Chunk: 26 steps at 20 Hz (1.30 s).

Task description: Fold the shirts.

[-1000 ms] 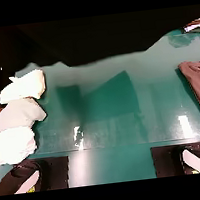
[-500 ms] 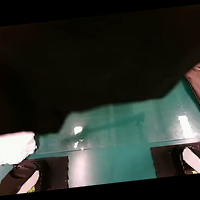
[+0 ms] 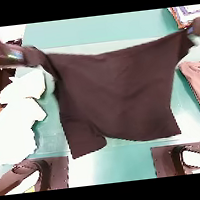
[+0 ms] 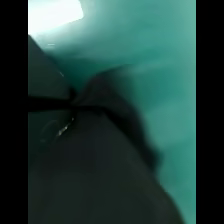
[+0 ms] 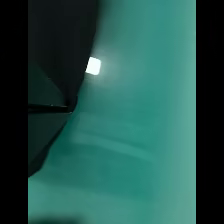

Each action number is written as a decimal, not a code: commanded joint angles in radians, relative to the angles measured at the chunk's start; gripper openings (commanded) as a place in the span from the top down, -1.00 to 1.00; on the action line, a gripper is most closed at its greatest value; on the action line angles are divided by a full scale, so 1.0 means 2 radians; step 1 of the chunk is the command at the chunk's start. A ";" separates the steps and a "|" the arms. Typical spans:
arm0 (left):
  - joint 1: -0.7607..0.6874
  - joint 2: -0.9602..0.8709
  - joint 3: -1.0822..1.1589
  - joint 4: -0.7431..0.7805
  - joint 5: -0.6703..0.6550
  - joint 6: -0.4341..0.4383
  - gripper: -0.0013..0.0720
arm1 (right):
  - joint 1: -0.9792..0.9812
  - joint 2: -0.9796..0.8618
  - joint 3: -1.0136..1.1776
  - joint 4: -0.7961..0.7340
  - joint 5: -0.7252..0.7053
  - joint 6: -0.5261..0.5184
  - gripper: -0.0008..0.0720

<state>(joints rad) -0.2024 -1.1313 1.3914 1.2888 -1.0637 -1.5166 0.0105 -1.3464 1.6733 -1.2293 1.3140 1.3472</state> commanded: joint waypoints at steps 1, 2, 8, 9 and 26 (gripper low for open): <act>0.001 -0.102 -0.052 0.023 0.119 0.003 0.90 | 0.017 -0.095 -0.034 -0.023 -0.055 0.003 0.94; 0.004 -0.127 -0.051 0.021 0.152 0.003 0.90 | 0.017 -0.116 -0.027 -0.023 -0.069 0.011 0.94; 0.042 -0.197 -0.029 0.016 0.199 -0.016 0.89 | 0.018 -0.212 0.082 -0.021 -0.089 0.036 0.93; 0.044 -0.197 -0.029 0.017 0.199 -0.016 0.34 | 0.018 -0.223 0.098 -0.011 -0.085 0.036 0.93; 0.149 -0.013 -0.301 -0.096 -0.073 0.061 -0.34 | -0.080 0.016 -0.178 0.125 0.054 -0.042 0.03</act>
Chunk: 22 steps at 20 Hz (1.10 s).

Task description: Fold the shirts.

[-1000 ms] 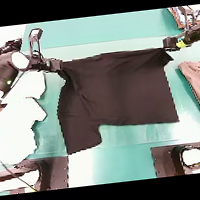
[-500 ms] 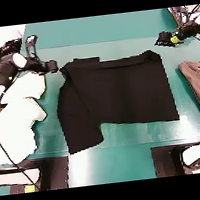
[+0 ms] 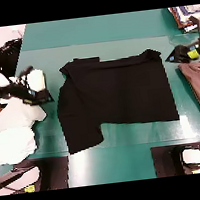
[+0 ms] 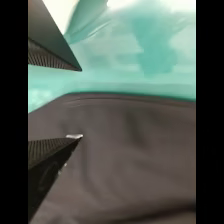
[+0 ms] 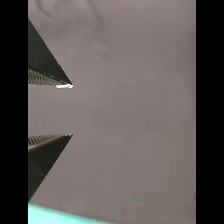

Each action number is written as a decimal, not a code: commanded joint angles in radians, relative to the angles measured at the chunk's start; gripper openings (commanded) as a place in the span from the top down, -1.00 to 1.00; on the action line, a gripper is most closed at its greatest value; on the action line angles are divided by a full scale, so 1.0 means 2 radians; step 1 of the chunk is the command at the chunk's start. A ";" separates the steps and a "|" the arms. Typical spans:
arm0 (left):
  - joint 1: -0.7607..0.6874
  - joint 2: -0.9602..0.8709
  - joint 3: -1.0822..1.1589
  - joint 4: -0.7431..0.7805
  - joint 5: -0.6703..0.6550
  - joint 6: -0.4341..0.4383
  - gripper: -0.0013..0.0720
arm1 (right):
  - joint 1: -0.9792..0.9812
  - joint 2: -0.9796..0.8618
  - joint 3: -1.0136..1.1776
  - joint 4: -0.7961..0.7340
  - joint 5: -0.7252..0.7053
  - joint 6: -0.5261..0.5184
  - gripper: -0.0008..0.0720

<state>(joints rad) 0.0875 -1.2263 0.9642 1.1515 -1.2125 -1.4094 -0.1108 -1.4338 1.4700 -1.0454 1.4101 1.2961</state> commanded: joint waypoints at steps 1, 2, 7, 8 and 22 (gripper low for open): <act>0.004 0.036 -0.111 -0.039 0.013 0.008 -0.34 | -0.024 0.077 -0.095 0.036 0.005 -0.017 0.03; 0.004 0.036 -0.129 -0.049 0.030 0.013 -0.34 | -0.029 0.093 -0.113 0.043 0.003 -0.022 0.03; 0.003 0.035 -0.152 -0.071 0.109 0.015 -0.34 | -0.037 0.163 -0.184 0.043 0.002 -0.023 0.03; 0.003 0.035 -0.154 -0.072 0.114 0.015 -0.34 | -0.037 0.175 -0.194 0.043 0.002 -0.022 0.03; 0.003 0.045 -0.116 -0.135 0.077 0.057 0.90 | -0.122 0.208 -0.242 -0.089 0.049 -0.009 0.03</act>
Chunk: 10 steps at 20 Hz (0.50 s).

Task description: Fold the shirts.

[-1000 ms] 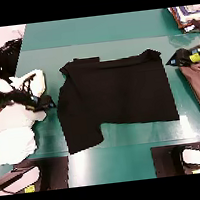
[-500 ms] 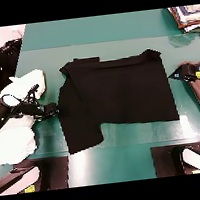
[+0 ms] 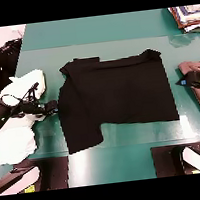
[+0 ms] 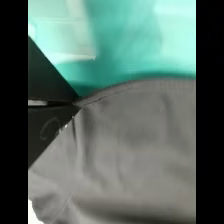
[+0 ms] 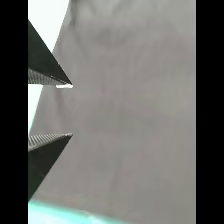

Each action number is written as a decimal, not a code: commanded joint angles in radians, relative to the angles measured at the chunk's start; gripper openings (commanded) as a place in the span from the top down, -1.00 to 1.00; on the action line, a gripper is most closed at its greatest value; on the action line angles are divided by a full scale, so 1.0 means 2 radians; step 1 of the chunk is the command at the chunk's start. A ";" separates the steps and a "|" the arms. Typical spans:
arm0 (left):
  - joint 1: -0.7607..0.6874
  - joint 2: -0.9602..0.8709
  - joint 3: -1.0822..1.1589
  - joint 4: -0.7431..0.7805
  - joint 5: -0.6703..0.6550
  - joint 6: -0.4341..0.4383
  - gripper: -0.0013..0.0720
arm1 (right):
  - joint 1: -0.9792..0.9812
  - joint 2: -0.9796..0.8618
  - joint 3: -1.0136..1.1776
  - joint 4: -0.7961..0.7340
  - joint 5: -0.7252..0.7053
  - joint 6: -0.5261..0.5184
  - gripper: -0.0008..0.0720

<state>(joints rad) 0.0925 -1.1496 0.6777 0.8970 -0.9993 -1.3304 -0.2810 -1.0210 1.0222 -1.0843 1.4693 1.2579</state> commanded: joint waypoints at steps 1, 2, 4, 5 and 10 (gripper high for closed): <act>0.000 0.013 0.036 -0.008 -0.030 0.017 0.90 | -0.058 0.001 -0.042 -0.081 0.019 0.010 0.02; 0.000 0.021 0.043 -0.008 -0.030 0.020 0.90 | -0.080 -0.002 -0.070 -0.083 0.017 0.010 -0.24; 0.000 0.032 0.048 -0.008 -0.030 0.024 0.90 | -0.121 -0.024 -0.127 -0.082 0.011 0.009 -0.54; 0.000 0.033 0.048 -0.008 -0.031 0.024 0.90 | -0.137 -0.036 -0.149 -0.080 0.007 0.008 -0.53; 0.000 0.033 0.048 -0.007 -0.029 0.024 0.90 | -0.162 -0.076 -0.210 -0.027 -0.046 -0.009 -0.25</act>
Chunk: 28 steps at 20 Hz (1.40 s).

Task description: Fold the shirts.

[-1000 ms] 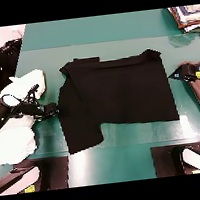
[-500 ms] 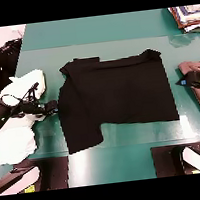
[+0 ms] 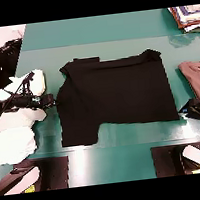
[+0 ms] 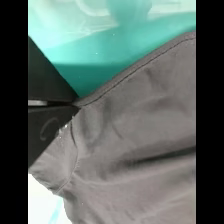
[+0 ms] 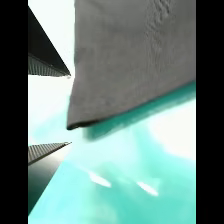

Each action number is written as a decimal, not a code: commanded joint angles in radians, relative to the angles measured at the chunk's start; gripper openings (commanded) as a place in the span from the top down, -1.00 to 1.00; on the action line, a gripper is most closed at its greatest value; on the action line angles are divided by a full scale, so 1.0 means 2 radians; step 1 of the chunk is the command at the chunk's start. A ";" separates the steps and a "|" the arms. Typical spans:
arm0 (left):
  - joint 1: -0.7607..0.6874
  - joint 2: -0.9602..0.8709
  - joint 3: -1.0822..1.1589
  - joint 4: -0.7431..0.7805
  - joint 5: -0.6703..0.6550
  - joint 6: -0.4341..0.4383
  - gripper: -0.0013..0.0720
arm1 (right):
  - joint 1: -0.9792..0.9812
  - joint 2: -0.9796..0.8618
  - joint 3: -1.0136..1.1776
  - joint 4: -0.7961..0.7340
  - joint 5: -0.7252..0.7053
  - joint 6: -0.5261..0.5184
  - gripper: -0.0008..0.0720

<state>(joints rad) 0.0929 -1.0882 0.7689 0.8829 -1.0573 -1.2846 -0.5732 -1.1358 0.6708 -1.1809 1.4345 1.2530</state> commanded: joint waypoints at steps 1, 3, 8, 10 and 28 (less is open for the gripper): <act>0.000 0.002 0.002 -0.001 0.000 0.001 0.90 | -0.009 -0.022 -0.037 0.022 -0.034 -0.006 -0.24; 0.000 0.002 0.002 -0.001 0.001 0.001 0.90 | 0.011 -0.030 -0.036 0.023 -0.041 -0.006 -0.23; 0.000 0.007 0.002 0.000 -0.002 0.001 0.90 | 0.057 -0.021 -0.036 0.028 -0.070 -0.006 0.85; 0.000 0.028 0.006 0.001 -0.002 -0.002 0.90 | 0.068 0.010 -0.033 0.033 -0.074 -0.006 0.93; 0.000 0.143 0.727 0.009 0.017 -0.072 0.90 | 0.077 0.141 0.680 0.144 -0.089 0.012 0.93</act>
<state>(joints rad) 0.0925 -0.8028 2.0281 0.8955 -1.0592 -1.3918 -0.3588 -0.8566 1.8580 -0.8936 1.2274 1.2659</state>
